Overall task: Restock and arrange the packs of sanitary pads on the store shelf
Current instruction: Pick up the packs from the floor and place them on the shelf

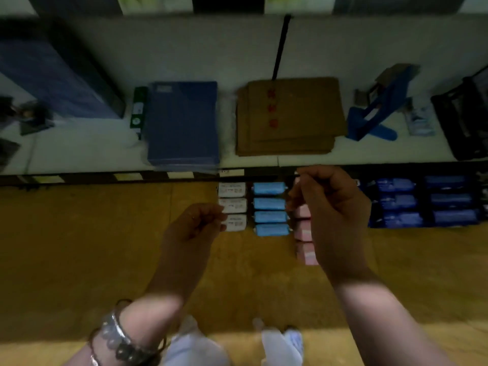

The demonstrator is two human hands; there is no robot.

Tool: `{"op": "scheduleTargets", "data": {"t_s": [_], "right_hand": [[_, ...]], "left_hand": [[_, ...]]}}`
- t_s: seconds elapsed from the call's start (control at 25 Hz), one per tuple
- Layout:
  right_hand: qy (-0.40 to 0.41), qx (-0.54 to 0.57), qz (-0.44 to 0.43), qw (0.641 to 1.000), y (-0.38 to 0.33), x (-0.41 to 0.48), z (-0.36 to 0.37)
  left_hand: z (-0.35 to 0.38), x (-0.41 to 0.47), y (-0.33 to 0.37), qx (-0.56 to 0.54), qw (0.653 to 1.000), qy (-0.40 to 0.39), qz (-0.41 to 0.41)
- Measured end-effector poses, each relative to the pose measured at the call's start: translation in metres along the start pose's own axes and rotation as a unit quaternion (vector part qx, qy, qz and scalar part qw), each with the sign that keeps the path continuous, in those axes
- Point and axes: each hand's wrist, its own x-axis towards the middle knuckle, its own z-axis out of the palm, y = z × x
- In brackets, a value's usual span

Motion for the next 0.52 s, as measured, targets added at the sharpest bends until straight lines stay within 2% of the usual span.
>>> {"op": "scheduleTargets", "data": {"t_s": [0.12,0.24,0.52], "right_hand": [[0.007,0.011,-0.009,1.0,-0.069,-0.015,-0.013],[0.017,-0.025,-0.024,0.999,-0.143,-0.041,-0.034],[0.015,0.004,-0.085,0.996,-0.295,-0.064,-0.075]], "left_hand": [[-0.009,-0.042,0.057,0.026,1.0,0.011,0.01],[-0.022,-0.096,0.127,0.064,0.997,0.011,0.049],[-0.023,-0.203,0.246,0.004,0.995,0.017,0.102]]}}
